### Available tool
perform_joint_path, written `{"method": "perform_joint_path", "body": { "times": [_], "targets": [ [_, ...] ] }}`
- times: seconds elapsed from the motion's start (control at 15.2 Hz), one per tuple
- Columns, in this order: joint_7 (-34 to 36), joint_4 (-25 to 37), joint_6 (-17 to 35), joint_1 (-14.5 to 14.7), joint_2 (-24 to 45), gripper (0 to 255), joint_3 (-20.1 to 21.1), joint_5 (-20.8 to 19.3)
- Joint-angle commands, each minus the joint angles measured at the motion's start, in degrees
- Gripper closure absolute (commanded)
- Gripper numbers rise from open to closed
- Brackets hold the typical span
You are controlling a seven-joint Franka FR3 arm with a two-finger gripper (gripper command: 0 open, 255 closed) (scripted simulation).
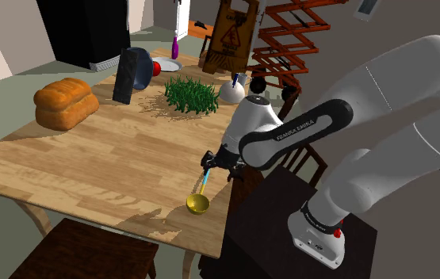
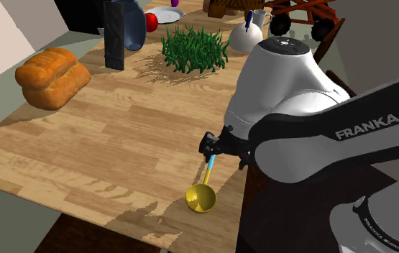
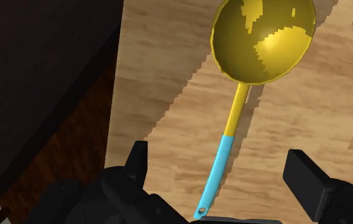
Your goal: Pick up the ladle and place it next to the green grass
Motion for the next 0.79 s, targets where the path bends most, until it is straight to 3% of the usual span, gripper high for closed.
{"method": "perform_joint_path", "body": {
  "times": [0.0,0.2,0.4,0.59,0.73],
  "targets": [
    [5.5,1.8,5.4,-1.5,6.5,0,2.9,-1.3],
    [17.0,4.2,13.3,-4.3,16.7,0,5.7,-9.5],
    [19.9,4.4,15.6,-3.9,19.5,0,4.6,-13.5],
    [24.6,4.9,18.5,-2.3,23.3,0,1.8,-20.0],
    [28.2,5.5,20.8,0.5,26.4,0,-2.0,-25.1]
  ]
}}
